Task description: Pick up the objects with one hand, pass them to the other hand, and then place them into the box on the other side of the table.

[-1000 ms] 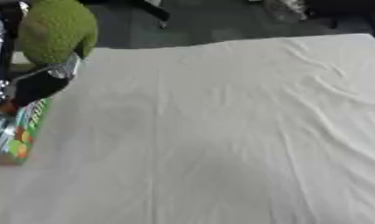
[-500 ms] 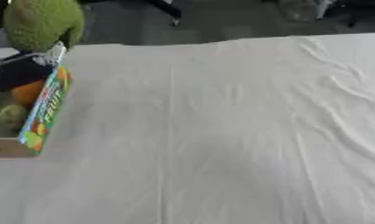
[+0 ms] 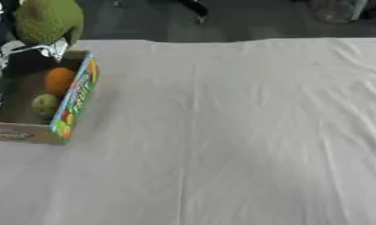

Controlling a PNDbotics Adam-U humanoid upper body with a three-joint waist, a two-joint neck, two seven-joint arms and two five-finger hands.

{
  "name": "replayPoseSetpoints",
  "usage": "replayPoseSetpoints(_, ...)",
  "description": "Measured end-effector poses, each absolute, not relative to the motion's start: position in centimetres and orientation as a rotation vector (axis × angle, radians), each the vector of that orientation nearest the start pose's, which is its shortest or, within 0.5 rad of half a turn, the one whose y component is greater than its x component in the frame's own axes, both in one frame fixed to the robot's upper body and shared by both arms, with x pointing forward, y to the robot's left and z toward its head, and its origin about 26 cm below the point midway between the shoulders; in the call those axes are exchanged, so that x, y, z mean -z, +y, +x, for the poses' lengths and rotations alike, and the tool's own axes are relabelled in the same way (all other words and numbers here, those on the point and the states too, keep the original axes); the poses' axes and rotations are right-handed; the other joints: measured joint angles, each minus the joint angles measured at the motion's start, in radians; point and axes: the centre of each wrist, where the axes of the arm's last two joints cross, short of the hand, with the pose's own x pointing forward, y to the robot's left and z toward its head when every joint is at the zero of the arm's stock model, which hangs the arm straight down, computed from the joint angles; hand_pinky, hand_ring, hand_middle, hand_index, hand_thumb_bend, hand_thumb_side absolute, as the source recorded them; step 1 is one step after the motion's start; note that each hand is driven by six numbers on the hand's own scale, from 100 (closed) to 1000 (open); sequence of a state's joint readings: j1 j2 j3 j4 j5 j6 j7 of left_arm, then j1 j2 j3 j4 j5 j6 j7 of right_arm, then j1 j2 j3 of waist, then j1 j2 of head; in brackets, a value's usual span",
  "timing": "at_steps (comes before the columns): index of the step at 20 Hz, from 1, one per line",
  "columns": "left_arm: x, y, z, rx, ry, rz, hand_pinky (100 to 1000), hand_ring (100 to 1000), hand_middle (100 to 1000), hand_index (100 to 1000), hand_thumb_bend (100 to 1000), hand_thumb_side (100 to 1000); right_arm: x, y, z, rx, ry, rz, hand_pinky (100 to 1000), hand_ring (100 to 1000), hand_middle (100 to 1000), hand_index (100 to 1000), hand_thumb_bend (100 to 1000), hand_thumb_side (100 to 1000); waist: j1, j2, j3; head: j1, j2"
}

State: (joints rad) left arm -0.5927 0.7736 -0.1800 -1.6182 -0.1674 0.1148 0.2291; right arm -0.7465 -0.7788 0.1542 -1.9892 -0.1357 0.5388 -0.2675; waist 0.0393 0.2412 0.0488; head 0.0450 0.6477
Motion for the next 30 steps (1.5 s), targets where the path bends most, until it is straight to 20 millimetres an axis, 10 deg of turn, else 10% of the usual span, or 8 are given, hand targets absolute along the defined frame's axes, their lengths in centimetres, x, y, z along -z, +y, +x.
replayPoseSetpoints(20, -20.7, 38.2, 38.8, 0.639, -1.598, 0.982, 549, 626, 498, 559, 504, 152, -33.2, -27.0, 32.2, -0.266, -2.066, -0.721, 643, 617, 526, 676, 310, 209, -0.004, 0.0, 0.003, 0.047, -0.009)
replayPoseSetpoints(30, -20.3, 39.1, 39.0, 0.65, -1.507, 1.022, 764, 882, 766, 846, 955, 431, -32.7, -27.3, 32.2, -0.239, -2.056, -0.723, 640, 615, 524, 674, 309, 212, -0.003, 0.0, 0.002, 0.05, -0.009)
